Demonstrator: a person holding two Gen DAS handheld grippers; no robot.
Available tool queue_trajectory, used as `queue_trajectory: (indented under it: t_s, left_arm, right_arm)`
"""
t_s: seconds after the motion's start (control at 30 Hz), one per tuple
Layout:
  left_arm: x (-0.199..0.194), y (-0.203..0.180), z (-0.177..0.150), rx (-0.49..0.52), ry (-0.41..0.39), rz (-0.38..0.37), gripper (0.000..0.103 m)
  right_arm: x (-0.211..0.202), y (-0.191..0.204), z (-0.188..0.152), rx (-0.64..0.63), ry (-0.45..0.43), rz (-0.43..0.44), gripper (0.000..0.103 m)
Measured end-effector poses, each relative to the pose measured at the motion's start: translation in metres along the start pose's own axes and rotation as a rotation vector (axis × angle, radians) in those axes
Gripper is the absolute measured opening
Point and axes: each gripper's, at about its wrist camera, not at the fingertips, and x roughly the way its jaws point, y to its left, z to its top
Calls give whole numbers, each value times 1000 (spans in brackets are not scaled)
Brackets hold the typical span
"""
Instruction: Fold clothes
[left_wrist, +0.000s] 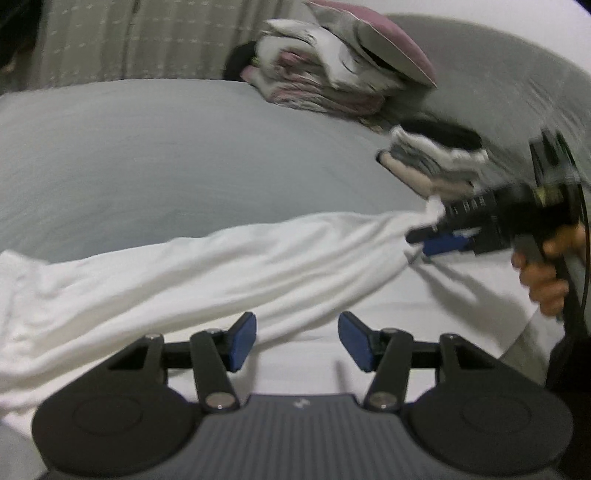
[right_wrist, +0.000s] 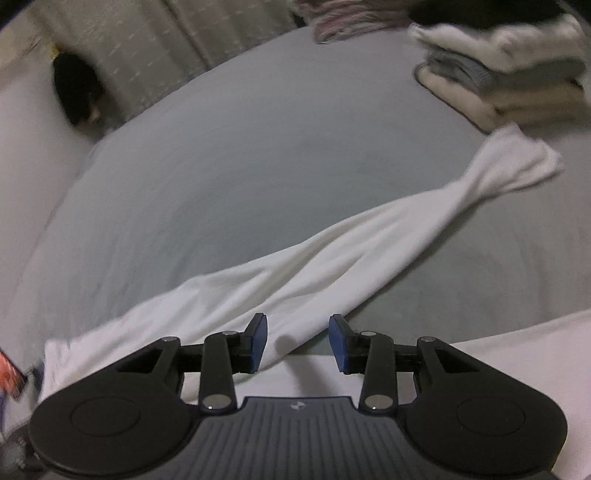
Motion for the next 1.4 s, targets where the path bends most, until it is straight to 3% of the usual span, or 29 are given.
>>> queue_trajectory:
  t_s: [0.27,0.33,0.4,0.47,0.53,0.7,1.0,1.2,1.4]
  left_arm:
    - [31,-17,2,62,18,29,42]
    - [35,-17,2,65,6,40,39]
    - [37,-16,3,63,-5,52,30]
    - [34,-14,5,53,-27,52,10]
    - [30,-12,7,43,-50,52,5]
    - [16,-8,12,20,-117,47,4]
    - [-31,-1,19,27,-254,-39,4]
    - [-50,-7,3,109,-256,-94,4]
    - [-57,-9,-22,169,-201,-161,4]
  right_arm:
    - [14,-19,7,128,1,-8,36]
    - [15,-19,8,121,-15,-27,24]
    - [15,-17,9,103,-36,-45,8]
    - [9,-14,10,82,-79,-45,6]
    - [-4,-7,10,42,-134,-35,5]
    - [-36,15,8,-56,-259,-10,5]
    - [-83,37,-14,-185,-381,21,5]
    - [-106,41,-38,-342,-394,25,5]
    - [-112,32,-67,-484,-319,34,5]
